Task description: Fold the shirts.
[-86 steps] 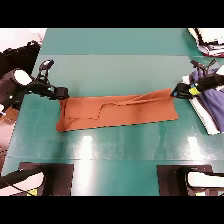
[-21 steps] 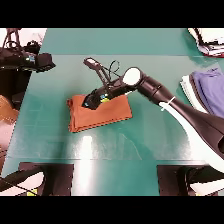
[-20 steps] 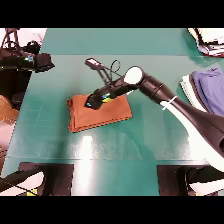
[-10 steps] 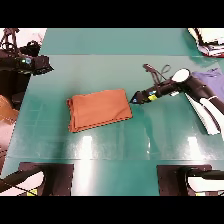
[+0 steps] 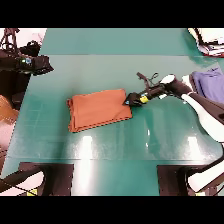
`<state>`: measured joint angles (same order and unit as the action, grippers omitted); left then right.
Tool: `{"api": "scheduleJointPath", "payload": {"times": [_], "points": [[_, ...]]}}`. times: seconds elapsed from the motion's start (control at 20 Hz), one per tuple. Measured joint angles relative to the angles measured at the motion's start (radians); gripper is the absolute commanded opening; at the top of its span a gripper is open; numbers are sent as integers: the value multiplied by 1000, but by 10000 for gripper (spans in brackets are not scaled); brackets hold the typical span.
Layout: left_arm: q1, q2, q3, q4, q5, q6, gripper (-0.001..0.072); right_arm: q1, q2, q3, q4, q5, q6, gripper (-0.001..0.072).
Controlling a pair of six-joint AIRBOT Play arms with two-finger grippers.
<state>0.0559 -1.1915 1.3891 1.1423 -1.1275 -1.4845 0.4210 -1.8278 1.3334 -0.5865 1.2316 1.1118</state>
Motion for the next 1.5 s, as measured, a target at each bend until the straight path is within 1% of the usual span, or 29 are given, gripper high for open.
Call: {"api": "scheduleJointPath", "payload": {"times": [0.05, 0.15, 0.2, 0.4, 0.6, 0.7, 0.85, 1.05, 1.3, 1.5], "points": [[0, 0, 0, 0, -2, 0, 29, 23, -29, 35, 8, 4, 0, 454], [0, 0, 0, 0, -10, 0, 29, 60, -76, 96, 11, -2, 3, 155], [0, 0, 0, 0, -16, 0, 28, 75, -91, 124, 10, -10, 4, 18], [-39, 0, 0, 2, -41, -1, 29, 90, -118, 240, 23, -10, 5, 16], [-153, 0, 0, 4, -32, -1, 29, -13, -80, 362, 29, 0, 8, 16], [-218, -1, 0, 4, -11, -1, 29, -109, -38, 410, 13, 2, 29, 16], [-310, -1, 0, 5, 36, -1, 29, -286, 34, 466, -52, 8, 56, 16], [-393, -1, 0, 4, 77, -2, 29, -540, 101, 503, -112, 21, 74, 16], [-428, -1, 0, 0, 94, -8, 29, -791, 122, 515, -138, 21, 79, 16], [-434, -1, 0, -3, 106, -10, 29, -892, 127, 517, -140, -16, 75, 15]]}}
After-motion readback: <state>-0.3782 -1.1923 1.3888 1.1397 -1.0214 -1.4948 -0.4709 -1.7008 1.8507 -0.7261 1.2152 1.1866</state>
